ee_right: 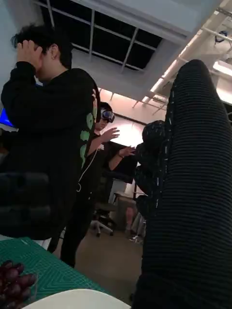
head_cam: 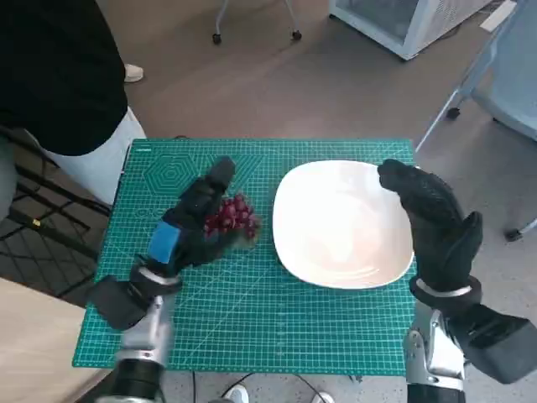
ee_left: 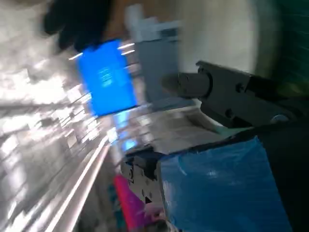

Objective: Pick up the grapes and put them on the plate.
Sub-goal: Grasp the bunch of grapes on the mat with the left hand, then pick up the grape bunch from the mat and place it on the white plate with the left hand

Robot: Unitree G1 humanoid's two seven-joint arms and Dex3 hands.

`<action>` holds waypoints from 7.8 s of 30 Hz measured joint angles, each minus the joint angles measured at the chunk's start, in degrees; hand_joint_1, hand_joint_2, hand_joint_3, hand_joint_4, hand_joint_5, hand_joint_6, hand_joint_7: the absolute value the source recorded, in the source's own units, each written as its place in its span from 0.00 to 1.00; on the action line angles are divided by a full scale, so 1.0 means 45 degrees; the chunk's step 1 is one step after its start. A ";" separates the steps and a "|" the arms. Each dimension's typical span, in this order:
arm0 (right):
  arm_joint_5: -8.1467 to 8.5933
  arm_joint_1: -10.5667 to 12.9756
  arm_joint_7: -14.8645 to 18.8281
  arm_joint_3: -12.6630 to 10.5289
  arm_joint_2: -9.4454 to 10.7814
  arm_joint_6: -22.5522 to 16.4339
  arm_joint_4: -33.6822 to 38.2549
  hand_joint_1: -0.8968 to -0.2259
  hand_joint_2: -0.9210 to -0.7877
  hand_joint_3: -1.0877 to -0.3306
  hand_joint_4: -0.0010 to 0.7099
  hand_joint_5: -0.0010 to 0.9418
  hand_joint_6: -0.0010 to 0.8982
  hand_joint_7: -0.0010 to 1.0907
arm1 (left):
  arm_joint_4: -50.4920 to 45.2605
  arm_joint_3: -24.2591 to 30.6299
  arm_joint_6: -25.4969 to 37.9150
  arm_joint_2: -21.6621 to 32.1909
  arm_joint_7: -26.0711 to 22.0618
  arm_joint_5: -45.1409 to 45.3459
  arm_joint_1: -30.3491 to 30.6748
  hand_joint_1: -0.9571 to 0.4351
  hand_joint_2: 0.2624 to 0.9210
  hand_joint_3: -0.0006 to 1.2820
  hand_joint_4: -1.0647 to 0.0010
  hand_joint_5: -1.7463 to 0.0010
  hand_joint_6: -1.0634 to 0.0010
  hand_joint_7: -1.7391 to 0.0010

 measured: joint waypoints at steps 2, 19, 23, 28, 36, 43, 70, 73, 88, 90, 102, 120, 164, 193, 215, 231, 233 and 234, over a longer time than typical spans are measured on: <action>0.0001 -0.0001 0.0000 -0.0003 -0.0005 -0.0009 -0.0012 0.72 0.00 0.72 0.52 0.00 0.18 0.36 | -0.0464 -0.0008 0.0444 0.0336 0.0396 0.1074 0.0042 0.21 0.87 0.01 1.00 1.00 0.98 1.00; -0.0004 0.0003 -0.0001 0.0004 -0.0002 0.0046 -0.0053 0.72 0.00 0.72 0.52 0.00 0.18 0.36 | -0.5760 -0.1920 0.8433 0.1341 0.0980 0.9430 0.0824 0.32 0.68 0.00 1.00 1.00 0.89 0.99; -0.0009 0.0020 -0.0003 0.0005 0.0002 0.0057 -0.0055 0.71 0.00 0.72 0.52 0.00 0.18 0.37 | -0.6195 -0.2477 0.9439 0.1340 0.0929 0.9887 0.0812 0.32 0.68 0.00 1.00 1.00 0.89 0.99; -0.0009 0.0046 -0.0007 0.0003 0.0003 0.0057 -0.0062 0.71 0.00 0.73 0.52 0.00 0.18 0.37 | -0.6275 -0.2905 1.0073 0.1361 0.0931 0.9990 0.0791 0.33 0.68 0.00 1.00 1.00 0.88 0.99; -0.0003 0.0098 -0.0007 -0.0023 0.0000 0.0067 -0.0077 0.71 0.00 0.73 0.52 0.00 0.18 0.37 | -0.5980 -0.3412 1.0802 0.1472 0.0948 1.0029 0.0436 0.34 0.68 0.00 1.00 1.00 0.87 0.99; -0.0002 0.0122 -0.0007 -0.0053 0.0004 0.0067 -0.0081 0.71 0.00 0.73 0.52 0.00 0.18 0.37 | -0.5209 -0.3815 1.1207 0.1611 0.1059 1.0039 -0.0208 0.37 0.67 0.00 1.00 1.00 0.86 0.99; 0.0017 0.0159 -0.0007 -0.0066 0.0079 0.0058 0.0001 0.71 0.00 0.73 0.52 0.00 0.19 0.36 | 0.2987 -0.5880 1.1432 0.1455 0.2023 0.9802 -0.4725 0.40 0.68 0.00 1.00 1.00 0.86 1.00; 0.0017 0.0158 -0.0007 -0.0067 0.0096 0.0042 0.0029 0.71 0.00 0.73 0.52 0.00 0.19 0.36 | 0.4022 -0.6090 1.1348 0.1273 0.2057 0.9697 -0.5187 0.39 0.68 0.00 1.00 1.00 0.85 1.00; 0.0017 0.0163 -0.0006 -0.0135 0.0119 -0.0089 0.0121 0.71 0.00 0.73 0.52 0.00 0.19 0.36 | 0.6489 -0.6593 1.0374 0.1089 0.2413 0.8953 -0.6377 0.39 0.68 0.00 1.00 1.00 0.86 1.00; 0.0017 0.0164 -0.0006 -0.0148 0.0119 -0.0093 0.0122 0.71 0.00 0.73 0.52 0.00 0.19 0.36 | 0.6609 -0.6645 1.0300 0.1086 0.2480 0.8914 -0.6428 0.39 0.68 0.00 1.00 1.00 0.86 1.00; -0.0001 0.0167 -0.0007 -0.0162 0.0121 -0.0094 0.0122 0.72 0.00 0.73 0.52 0.00 0.19 0.35 | 0.7167 -0.6894 1.0175 0.1033 0.2645 0.8657 -0.6706 0.39 0.68 0.00 1.00 1.00 0.86 1.00; -0.0002 0.0251 -0.0010 -0.0153 0.0124 -0.0080 0.0015 0.72 0.00 0.73 0.52 0.00 0.20 0.35 | 0.7917 -0.7143 1.0101 0.0914 0.2764 0.8318 -0.7158 0.48 0.68 0.00 0.96 0.99 0.80 0.99; -0.0026 0.0209 -0.0147 -0.0111 0.0141 0.0000 0.0017 0.72 0.00 0.73 0.52 0.00 0.20 0.35 | 0.7816 -0.7427 0.9419 0.0969 0.4831 0.8376 -0.6865 0.69 1.00 0.15 0.56 0.10 0.41 0.43; -0.0032 0.0196 -0.0180 -0.0047 0.0170 -0.0001 0.0031 0.73 0.00 0.72 0.52 0.00 0.20 0.35 | 0.6672 -0.7399 0.9542 0.1353 0.4383 0.8374 -0.6448 0.69 1.00 0.17 0.58 0.11 0.46 0.38; -0.0029 0.0094 -0.0229 -0.0016 0.0273 -0.0002 0.0172 0.73 0.00 0.73 0.52 0.00 0.20 0.35 | 0.0089 -0.6104 1.0343 0.3018 0.3505 0.8366 -0.4557 0.69 1.00 0.14 0.51 0.24 0.51 0.25; -0.0029 0.0073 -0.0252 0.0000 0.0332 -0.0017 0.0222 0.73 0.00 0.72 0.52 0.00 0.20 0.36 | -0.2559 -0.5211 1.0512 0.3473 0.3473 0.8454 -0.3497 0.69 1.00 0.08 0.35 0.32 0.48 0.32; -0.0029 0.0067 -0.0252 0.0000 0.0337 -0.0023 0.0237 0.73 0.00 0.72 0.52 0.00 0.20 0.36 | -0.2724 -0.5187 1.0582 0.3480 0.3442 0.8480 -0.3478 0.69 1.00 0.08 0.34 0.32 0.47 0.32; -0.0029 0.0065 -0.0252 -0.0001 0.0338 -0.0027 0.0246 0.73 0.00 0.72 0.52 0.00 0.20 0.36 | -0.2796 -0.5183 1.0628 0.3479 0.3416 0.8491 -0.3472 0.69 1.00 0.07 0.34 0.32 0.47 0.32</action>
